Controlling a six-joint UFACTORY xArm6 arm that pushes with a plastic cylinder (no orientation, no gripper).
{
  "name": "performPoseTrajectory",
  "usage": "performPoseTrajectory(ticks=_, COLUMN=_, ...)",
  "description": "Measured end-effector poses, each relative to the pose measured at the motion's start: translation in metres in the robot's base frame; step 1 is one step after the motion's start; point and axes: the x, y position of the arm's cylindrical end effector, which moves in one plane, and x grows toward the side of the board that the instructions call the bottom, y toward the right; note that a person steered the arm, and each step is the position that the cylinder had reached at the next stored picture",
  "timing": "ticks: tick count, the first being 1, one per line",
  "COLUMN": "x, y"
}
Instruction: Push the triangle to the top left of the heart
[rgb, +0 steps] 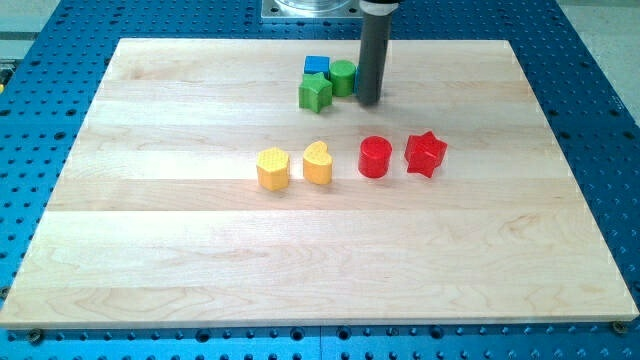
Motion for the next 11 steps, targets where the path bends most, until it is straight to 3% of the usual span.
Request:
performPoseTrajectory(ticks=1, x=-0.001, y=-0.045)
performPoseTrajectory(ticks=3, x=-0.020, y=-0.071)
performPoseTrajectory(ticks=5, x=-0.042, y=-0.030)
performPoseTrajectory(ticks=7, x=-0.094, y=0.000)
performPoseTrajectory(ticks=8, x=-0.088, y=-0.050)
performPoseTrajectory(ticks=9, x=-0.085, y=-0.037)
performPoseTrajectory(ticks=10, x=-0.086, y=0.039)
performPoseTrajectory(ticks=11, x=-0.044, y=0.009)
